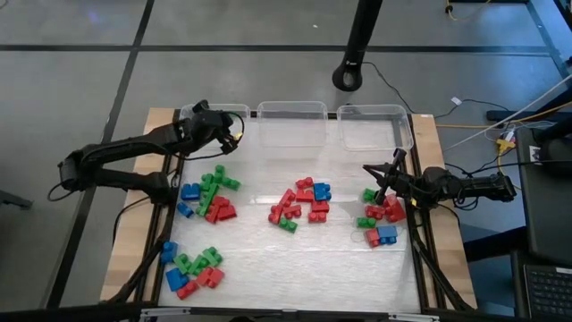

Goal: Sort blocks
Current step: Put the green game piece into the left transparent bin

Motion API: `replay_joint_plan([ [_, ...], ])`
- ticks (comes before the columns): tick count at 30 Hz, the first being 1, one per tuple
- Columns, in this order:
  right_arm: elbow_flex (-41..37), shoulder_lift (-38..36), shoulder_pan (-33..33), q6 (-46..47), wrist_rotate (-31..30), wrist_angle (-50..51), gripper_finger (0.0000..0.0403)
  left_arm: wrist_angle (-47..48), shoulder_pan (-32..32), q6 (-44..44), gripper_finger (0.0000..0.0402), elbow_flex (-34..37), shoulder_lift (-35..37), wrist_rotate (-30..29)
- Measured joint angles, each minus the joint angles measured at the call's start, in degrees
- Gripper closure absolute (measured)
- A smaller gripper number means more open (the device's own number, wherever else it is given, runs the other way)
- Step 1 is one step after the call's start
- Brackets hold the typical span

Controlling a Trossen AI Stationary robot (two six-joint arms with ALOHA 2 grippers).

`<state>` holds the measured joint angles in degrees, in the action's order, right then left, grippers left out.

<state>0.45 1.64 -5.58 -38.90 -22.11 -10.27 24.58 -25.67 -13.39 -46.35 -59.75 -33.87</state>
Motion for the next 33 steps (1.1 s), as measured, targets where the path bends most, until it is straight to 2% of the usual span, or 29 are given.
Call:
replay_joint_plan([
  [6, 0.00, 0.00, 0.00, 0.00, 0.00, 0.23, 0.0384, 1.36, 0.04, 2.90, 0.0264, -0.01, 0.07, 0.00],
  [11, 0.00, -0.01, 0.00, 0.00, 0.00, 0.23, 0.0384, 9.70, 0.08, 7.32, 0.0203, -3.20, 0.14, 0.23],
  [14, 0.00, -0.01, -0.02, 0.00, 0.00, 0.23, 0.0384, 15.03, 0.96, 10.07, 0.0179, -6.88, 0.79, 5.69],
  [18, 0.00, -0.01, 0.00, 0.00, 0.00, 0.23, 0.0384, 15.26, 4.44, 11.69, 0.0168, -8.89, 2.50, 21.12],
  [21, 0.00, 0.00, -0.01, 0.00, 0.00, 0.27, 0.0384, 15.23, 8.76, 11.54, 0.0167, -8.42, 2.93, 27.81],
  [27, 0.00, -0.01, 0.00, -0.05, -0.68, 0.70, 0.0384, 16.42, 17.70, 13.09, 0.0166, -5.32, 1.47, 28.37],
  [33, 0.00, 0.00, 0.00, -0.15, -0.87, 1.02, 0.0384, 16.19, 22.31, 17.88, 0.0166, -1.70, -1.89, 27.57],
])
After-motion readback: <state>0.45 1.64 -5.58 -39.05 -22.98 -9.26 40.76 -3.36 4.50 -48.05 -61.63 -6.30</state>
